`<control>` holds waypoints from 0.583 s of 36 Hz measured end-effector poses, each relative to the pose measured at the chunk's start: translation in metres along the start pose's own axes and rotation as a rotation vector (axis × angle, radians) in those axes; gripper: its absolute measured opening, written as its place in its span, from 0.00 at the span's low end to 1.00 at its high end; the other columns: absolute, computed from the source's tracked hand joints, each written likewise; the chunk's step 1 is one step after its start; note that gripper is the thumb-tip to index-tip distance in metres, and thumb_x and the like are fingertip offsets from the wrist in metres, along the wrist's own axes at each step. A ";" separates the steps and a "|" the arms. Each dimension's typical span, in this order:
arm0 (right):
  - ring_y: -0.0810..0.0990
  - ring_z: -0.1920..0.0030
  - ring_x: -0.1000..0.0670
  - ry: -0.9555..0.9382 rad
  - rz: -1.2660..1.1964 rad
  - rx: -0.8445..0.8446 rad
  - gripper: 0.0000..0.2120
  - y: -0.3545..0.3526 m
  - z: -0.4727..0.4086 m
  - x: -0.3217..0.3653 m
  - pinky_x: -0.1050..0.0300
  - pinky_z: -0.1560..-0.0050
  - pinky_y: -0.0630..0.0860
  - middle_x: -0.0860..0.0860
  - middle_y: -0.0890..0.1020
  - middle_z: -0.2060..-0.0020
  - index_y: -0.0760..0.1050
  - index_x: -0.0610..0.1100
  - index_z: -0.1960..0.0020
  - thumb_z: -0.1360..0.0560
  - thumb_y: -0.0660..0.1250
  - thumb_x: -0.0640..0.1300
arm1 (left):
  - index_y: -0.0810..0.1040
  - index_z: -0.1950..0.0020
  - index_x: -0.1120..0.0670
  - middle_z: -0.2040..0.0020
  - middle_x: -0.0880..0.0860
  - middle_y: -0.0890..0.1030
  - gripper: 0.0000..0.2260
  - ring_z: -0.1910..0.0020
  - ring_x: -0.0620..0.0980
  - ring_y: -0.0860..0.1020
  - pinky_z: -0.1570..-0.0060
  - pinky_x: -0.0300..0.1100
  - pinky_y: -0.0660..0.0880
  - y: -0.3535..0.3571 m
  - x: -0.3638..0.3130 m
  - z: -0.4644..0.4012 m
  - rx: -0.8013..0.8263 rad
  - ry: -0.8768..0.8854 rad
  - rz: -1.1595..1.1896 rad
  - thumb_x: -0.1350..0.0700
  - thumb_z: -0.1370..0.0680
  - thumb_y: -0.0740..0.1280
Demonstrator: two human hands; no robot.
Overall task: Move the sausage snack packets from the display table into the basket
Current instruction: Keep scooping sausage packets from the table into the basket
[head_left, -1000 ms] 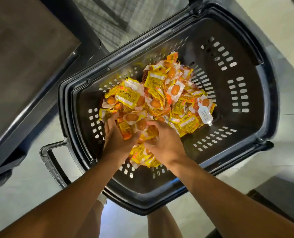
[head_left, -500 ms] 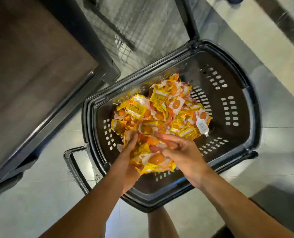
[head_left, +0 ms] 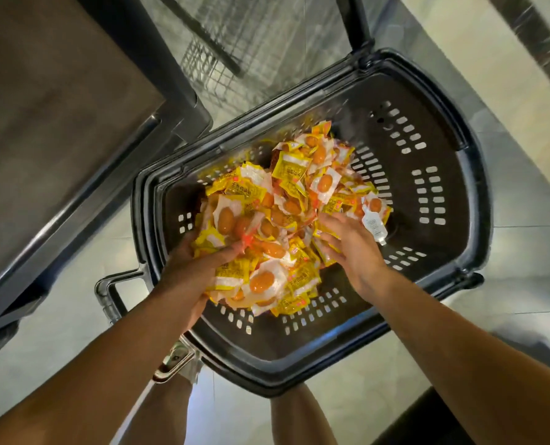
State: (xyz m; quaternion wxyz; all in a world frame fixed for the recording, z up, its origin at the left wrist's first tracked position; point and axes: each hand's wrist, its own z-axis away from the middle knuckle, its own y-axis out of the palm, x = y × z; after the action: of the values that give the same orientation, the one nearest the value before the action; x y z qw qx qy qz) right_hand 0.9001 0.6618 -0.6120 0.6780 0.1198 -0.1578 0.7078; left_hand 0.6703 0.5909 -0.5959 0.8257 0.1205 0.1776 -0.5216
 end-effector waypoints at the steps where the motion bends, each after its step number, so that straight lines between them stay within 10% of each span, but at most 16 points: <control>1: 0.76 0.33 0.48 0.022 0.035 -0.029 0.32 0.003 -0.009 0.002 0.46 0.27 0.71 0.50 0.79 0.33 0.69 0.48 0.26 0.26 0.75 0.54 | 0.79 0.38 0.45 0.47 0.49 0.87 0.23 0.49 0.54 0.86 0.55 0.51 0.84 0.002 0.000 -0.002 -0.051 0.055 -0.053 0.58 0.30 0.79; 7: 0.77 0.38 0.49 0.066 0.250 -0.080 0.35 0.039 -0.057 0.019 0.51 0.36 0.74 0.51 0.78 0.37 0.73 0.43 0.33 0.30 0.74 0.66 | 0.73 0.55 0.21 0.52 0.34 0.83 0.26 0.50 0.40 0.81 0.53 0.45 0.80 0.006 -0.003 -0.011 -0.092 0.253 -0.346 0.31 0.50 0.77; 8: 0.78 0.48 0.54 0.061 0.253 -0.078 0.28 0.047 -0.063 0.020 0.57 0.45 0.74 0.53 0.82 0.46 0.71 0.45 0.49 0.31 0.74 0.66 | 0.74 0.54 0.21 0.52 0.34 0.83 0.26 0.50 0.40 0.82 0.52 0.46 0.81 0.004 -0.001 -0.014 -0.085 0.261 -0.351 0.31 0.50 0.77; 10: 0.80 0.63 0.60 0.052 0.231 -0.063 0.31 0.062 -0.076 0.019 0.64 0.60 0.68 0.55 0.87 0.59 0.81 0.42 0.41 0.33 0.77 0.65 | 0.76 0.52 0.25 0.50 0.39 0.84 0.25 0.50 0.43 0.83 0.49 0.52 0.82 0.000 0.005 -0.021 -0.075 0.273 -0.336 0.36 0.47 0.78; 15: 0.82 0.41 0.47 -0.014 0.200 -0.272 0.42 0.079 -0.096 0.009 0.55 0.42 0.78 0.49 0.83 0.42 0.74 0.42 0.32 0.39 0.84 0.59 | 0.77 0.48 0.28 0.49 0.39 0.85 0.24 0.51 0.41 0.84 0.52 0.49 0.82 -0.003 0.013 -0.028 -0.052 0.285 -0.310 0.40 0.40 0.81; 21: 0.76 0.64 0.59 0.007 0.190 -0.261 0.17 0.044 -0.081 -0.007 0.62 0.58 0.74 0.60 0.78 0.66 0.75 0.54 0.61 0.36 0.83 0.56 | 0.77 0.38 0.38 0.45 0.45 0.84 0.27 0.46 0.48 0.84 0.49 0.51 0.82 -0.002 0.016 -0.027 -0.083 0.245 -0.305 0.50 0.33 0.82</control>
State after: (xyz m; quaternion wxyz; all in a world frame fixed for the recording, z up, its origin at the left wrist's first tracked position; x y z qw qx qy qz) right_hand 0.8606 0.6851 -0.6921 0.6185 0.0130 -0.2568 0.7425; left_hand 0.6703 0.5873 -0.6273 0.7137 0.1205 0.3143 -0.6143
